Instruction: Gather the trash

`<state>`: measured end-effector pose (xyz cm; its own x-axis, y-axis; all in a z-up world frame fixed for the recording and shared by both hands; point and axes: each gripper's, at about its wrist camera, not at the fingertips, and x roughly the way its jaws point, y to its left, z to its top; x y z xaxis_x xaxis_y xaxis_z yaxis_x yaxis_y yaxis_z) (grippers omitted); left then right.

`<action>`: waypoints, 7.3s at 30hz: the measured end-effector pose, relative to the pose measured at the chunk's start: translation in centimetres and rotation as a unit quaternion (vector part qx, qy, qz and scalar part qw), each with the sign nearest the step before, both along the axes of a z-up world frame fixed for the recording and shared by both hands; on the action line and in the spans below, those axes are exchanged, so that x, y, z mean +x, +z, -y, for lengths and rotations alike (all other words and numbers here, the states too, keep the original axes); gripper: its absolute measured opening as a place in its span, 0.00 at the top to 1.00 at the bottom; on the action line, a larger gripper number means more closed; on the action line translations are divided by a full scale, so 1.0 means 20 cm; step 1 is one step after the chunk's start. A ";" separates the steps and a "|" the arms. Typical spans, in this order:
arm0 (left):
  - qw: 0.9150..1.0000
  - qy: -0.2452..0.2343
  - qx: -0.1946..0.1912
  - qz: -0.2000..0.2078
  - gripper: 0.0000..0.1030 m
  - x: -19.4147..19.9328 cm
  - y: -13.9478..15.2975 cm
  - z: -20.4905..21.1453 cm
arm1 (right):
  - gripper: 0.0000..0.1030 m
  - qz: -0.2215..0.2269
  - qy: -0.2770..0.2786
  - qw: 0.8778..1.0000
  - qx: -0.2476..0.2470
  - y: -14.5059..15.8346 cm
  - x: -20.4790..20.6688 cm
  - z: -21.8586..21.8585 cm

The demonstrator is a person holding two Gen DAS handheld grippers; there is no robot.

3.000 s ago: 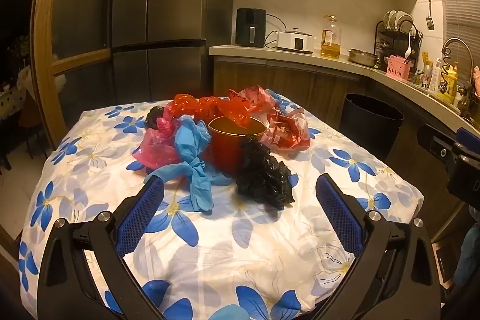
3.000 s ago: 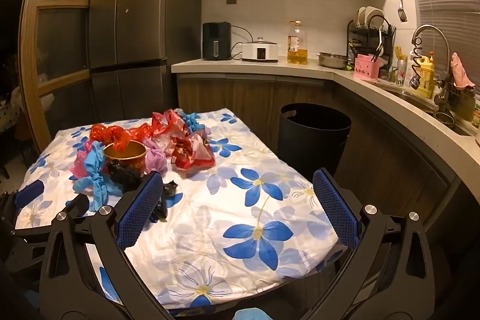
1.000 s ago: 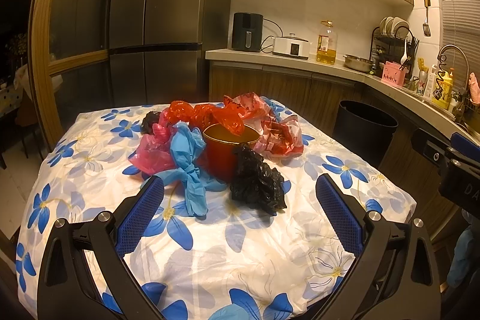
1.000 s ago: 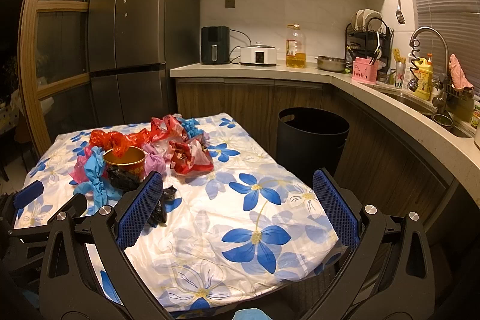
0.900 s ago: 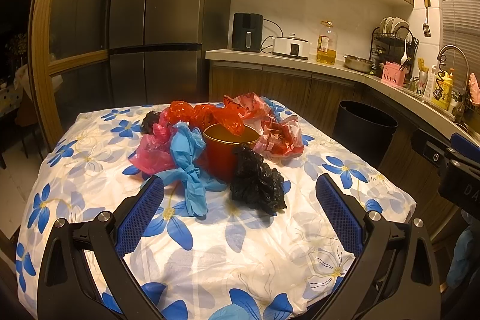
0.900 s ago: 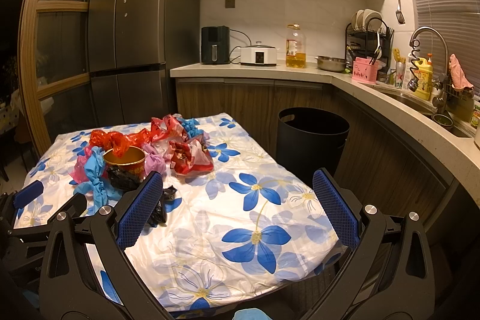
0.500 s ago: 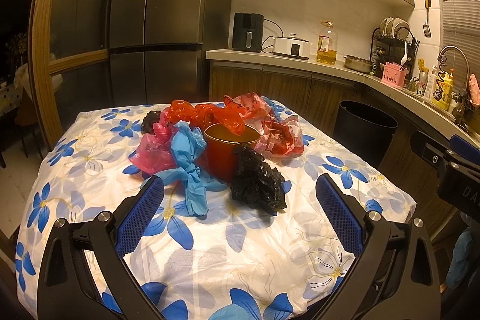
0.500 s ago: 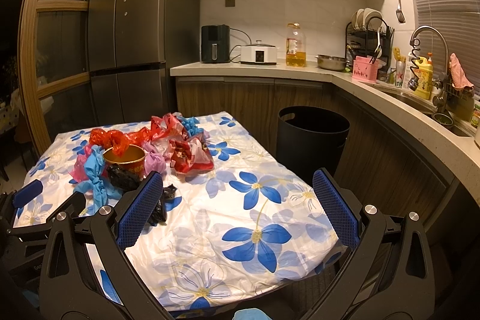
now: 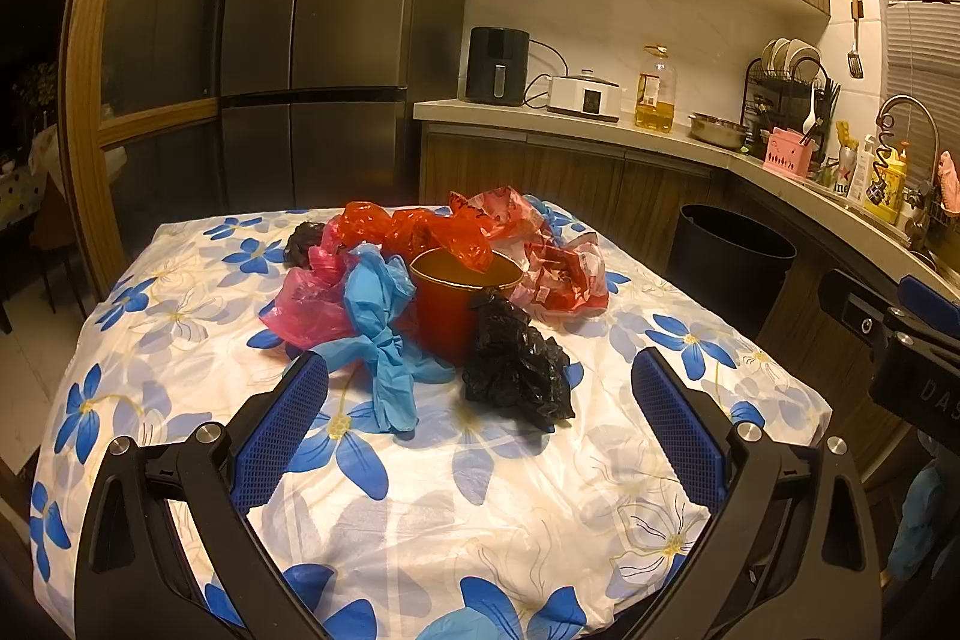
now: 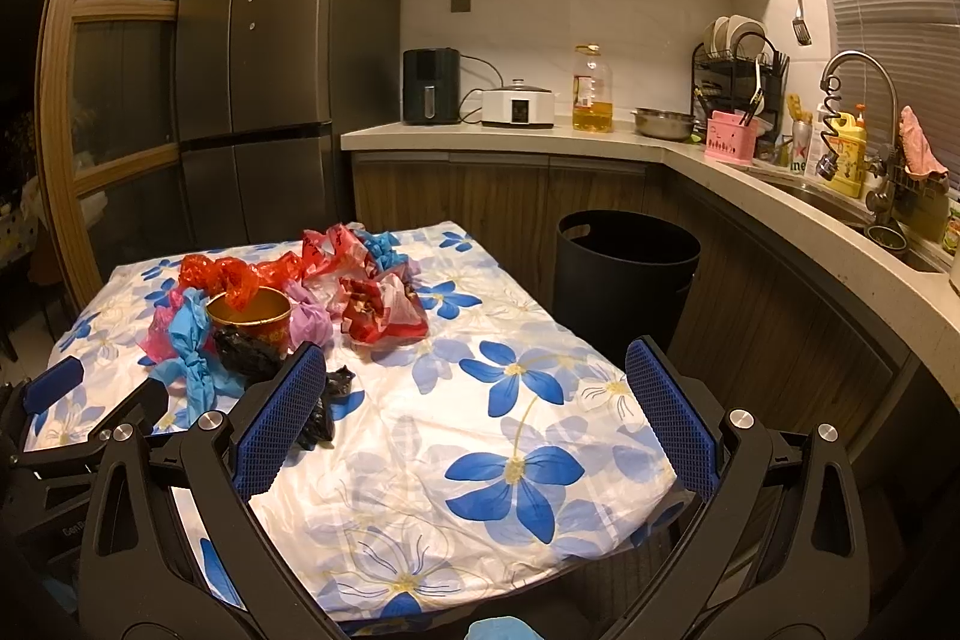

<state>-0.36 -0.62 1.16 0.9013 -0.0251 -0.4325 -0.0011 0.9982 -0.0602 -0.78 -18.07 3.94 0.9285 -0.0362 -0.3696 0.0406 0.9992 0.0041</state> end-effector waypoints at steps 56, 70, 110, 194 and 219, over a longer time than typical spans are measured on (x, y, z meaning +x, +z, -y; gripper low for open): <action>0.994 0.088 -0.036 -0.051 0.37 0.51 -0.30 -0.35 | 0.04 -0.028 0.101 0.994 0.034 -0.37 0.34 -0.14; 0.994 0.064 -0.048 -0.079 0.87 0.54 -0.34 -0.33 | 0.23 -0.045 0.204 0.977 0.050 -0.50 0.47 -0.36; 0.998 0.020 -0.035 0.050 0.89 0.25 0.06 0.05 | 0.97 -0.018 0.200 0.977 0.078 -0.32 0.40 0.01; 0.995 -0.072 -0.013 0.068 0.06 1.19 0.03 1.01 | 0.19 0.049 -0.031 0.994 0.089 -0.15 1.15 1.16; 0.996 0.043 0.008 0.081 0.06 0.52 -0.05 0.36 | 0.17 0.016 0.058 0.995 0.085 -0.30 0.81 0.47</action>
<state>10.14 -7.77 0.12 0.9575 0.0617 -0.2819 -0.0792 0.9955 -0.0511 15.46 -27.50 -2.03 0.9340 0.1322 -0.3319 -0.0773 0.9818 0.1735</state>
